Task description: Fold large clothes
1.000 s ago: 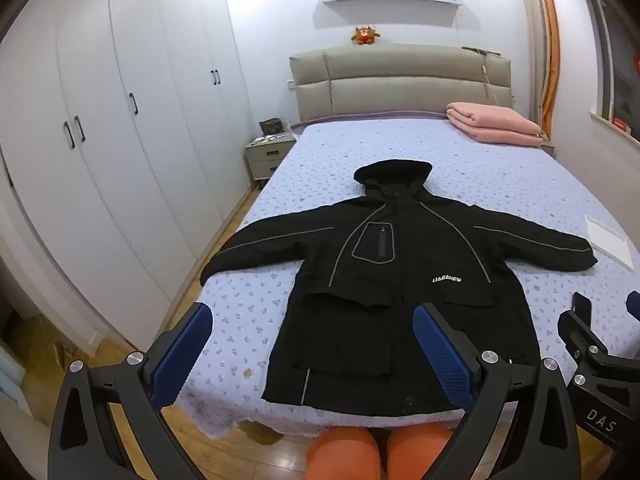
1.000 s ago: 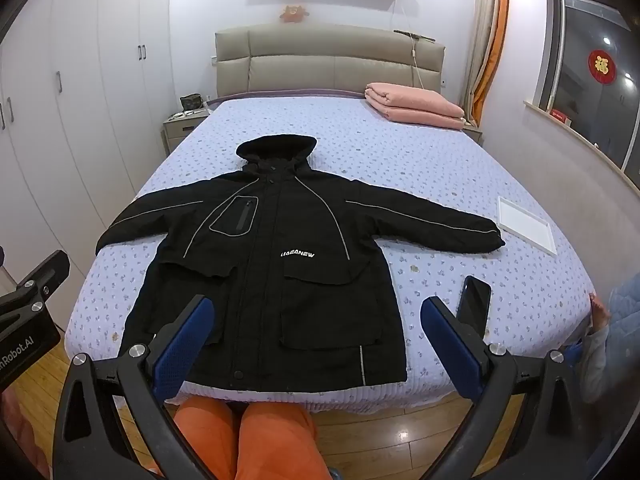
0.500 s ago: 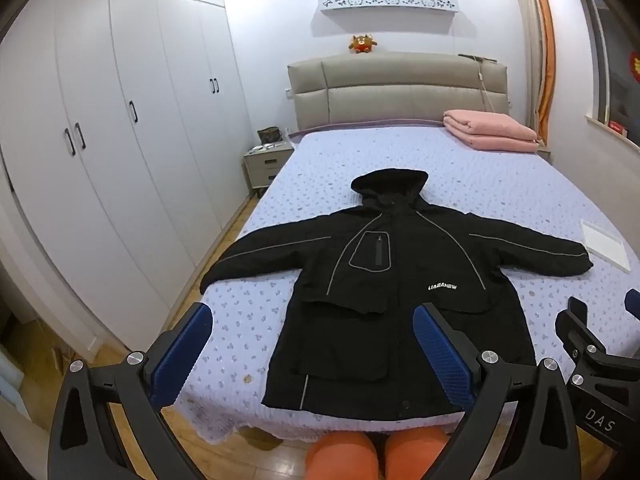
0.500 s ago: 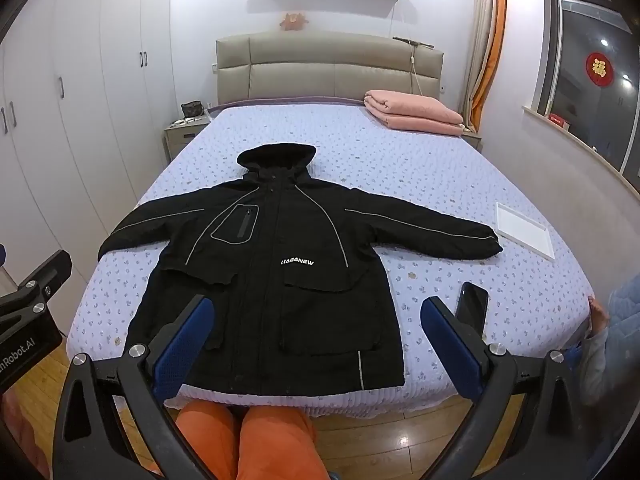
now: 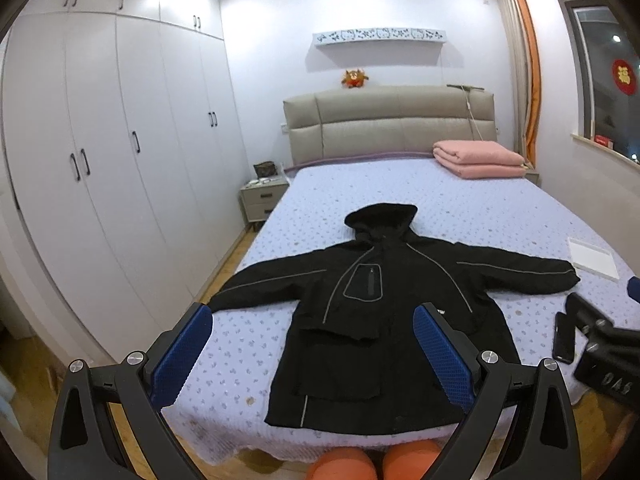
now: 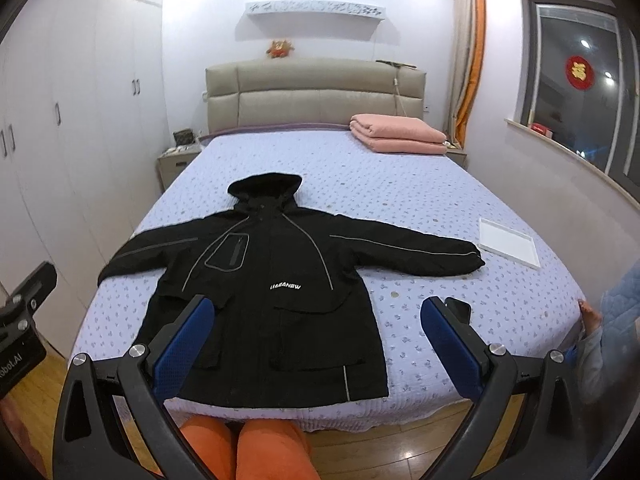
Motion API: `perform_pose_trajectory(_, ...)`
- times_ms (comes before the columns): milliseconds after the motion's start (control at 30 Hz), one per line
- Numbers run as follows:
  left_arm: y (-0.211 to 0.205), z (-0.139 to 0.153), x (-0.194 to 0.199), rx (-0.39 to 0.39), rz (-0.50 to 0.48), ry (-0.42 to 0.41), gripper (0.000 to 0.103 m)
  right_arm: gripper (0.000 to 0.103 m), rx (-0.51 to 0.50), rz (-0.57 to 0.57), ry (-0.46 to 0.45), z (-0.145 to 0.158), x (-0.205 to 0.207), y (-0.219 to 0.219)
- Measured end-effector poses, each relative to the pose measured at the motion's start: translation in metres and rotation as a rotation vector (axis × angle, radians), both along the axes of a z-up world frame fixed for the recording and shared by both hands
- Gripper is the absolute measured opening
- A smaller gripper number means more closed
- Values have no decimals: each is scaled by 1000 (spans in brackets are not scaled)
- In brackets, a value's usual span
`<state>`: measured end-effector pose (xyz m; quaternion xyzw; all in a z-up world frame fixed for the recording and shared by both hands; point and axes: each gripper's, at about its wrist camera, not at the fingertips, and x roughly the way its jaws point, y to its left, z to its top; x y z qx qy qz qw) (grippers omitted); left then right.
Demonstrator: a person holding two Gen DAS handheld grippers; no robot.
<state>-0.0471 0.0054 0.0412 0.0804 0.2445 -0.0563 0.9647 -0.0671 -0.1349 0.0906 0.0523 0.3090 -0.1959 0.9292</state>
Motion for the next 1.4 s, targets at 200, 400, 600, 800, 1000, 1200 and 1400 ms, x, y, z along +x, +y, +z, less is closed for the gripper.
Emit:
perform_pose_trajectory(200, 11, -5, -1, -39, 31, 2, 100, 103, -8, -33, -34, 9, -21, -9)
perform_pose_trajectory(400, 20, -20, 3, -50, 40, 27, 99, 103, -24, -90, -69, 11, -40, -27)
perform_pose_trajectory(600, 25, -22, 4, -24, 56, -3, 99, 103, 11, -172, -70, 8, -48, -54)
perform_pose_trajectory(800, 26, -20, 8, -17, 45, -21, 99, 103, -1, -239, -28, -2, -45, -65)
perform_pose_trajectory(1000, 21, -12, 17, -52, 16, -11, 99, 103, -12, -265, 7, -13, -34, -70)
perform_pose_trajectory(1200, 6, -19, 49, -35, 22, 14, 100, 103, -15, -251, 30, -28, -2, -75)
perform_pose_trajectory(1400, -26, -51, 123, 0, 39, 84, 100, 103, -5, -218, 17, -63, 54, -95)
